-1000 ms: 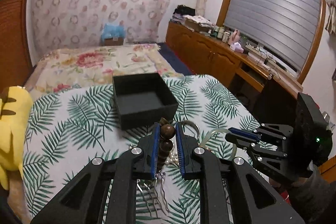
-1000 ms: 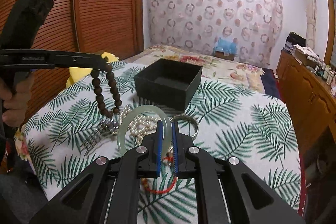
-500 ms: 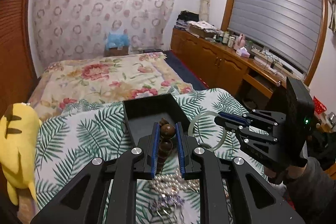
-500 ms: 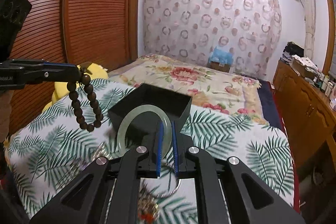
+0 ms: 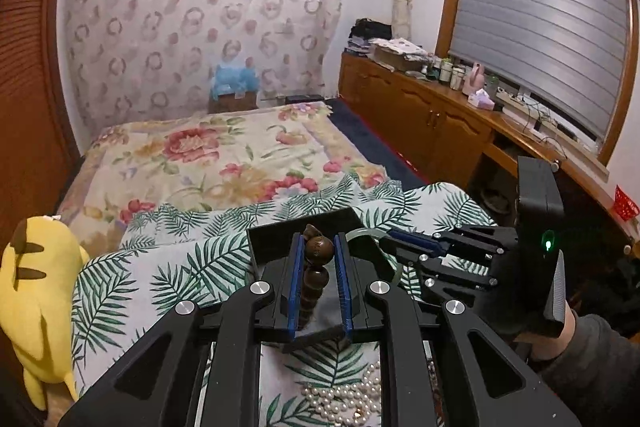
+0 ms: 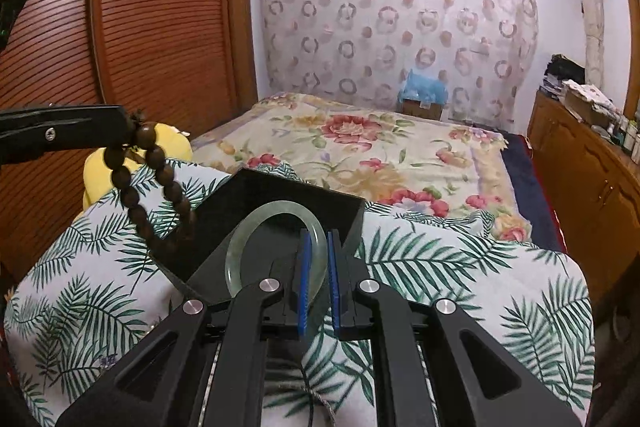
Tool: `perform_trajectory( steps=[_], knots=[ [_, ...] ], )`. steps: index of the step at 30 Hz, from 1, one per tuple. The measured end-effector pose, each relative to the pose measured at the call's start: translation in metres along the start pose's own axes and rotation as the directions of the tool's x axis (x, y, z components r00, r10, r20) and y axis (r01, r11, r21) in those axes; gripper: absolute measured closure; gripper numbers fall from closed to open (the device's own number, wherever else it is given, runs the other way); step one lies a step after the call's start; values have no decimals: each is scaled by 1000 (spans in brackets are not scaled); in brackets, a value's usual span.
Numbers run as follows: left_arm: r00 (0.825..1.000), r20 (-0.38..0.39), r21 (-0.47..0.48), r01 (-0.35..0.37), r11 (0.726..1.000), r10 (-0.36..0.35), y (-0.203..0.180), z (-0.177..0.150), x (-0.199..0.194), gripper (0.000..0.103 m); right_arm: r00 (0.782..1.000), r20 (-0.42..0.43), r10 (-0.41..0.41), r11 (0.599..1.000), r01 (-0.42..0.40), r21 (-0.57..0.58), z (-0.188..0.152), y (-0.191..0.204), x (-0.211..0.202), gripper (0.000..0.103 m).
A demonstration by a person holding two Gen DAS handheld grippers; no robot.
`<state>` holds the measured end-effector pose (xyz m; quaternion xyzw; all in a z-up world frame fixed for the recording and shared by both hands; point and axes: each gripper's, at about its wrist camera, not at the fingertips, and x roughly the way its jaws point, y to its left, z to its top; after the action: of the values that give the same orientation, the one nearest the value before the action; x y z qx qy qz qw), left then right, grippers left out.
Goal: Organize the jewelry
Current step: 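Carry both items over the black box and open both tools to drop them in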
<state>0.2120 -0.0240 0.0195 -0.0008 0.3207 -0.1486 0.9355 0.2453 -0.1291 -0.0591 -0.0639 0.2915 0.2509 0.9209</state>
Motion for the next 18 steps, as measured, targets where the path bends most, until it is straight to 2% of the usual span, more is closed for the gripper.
perform_trajectory(
  steps=[5, 18],
  knots=[
    [1000, -21, -2, -4, 1000, 4, 3, -2, 14, 89, 999, -18, 41, 999, -42, -29, -2, 11, 7, 85],
    [999, -35, -4, 11, 1000, -11, -2, 2, 34, 89, 999, 28, 23, 999, -23, 23, -8, -18, -29, 85]
  ],
)
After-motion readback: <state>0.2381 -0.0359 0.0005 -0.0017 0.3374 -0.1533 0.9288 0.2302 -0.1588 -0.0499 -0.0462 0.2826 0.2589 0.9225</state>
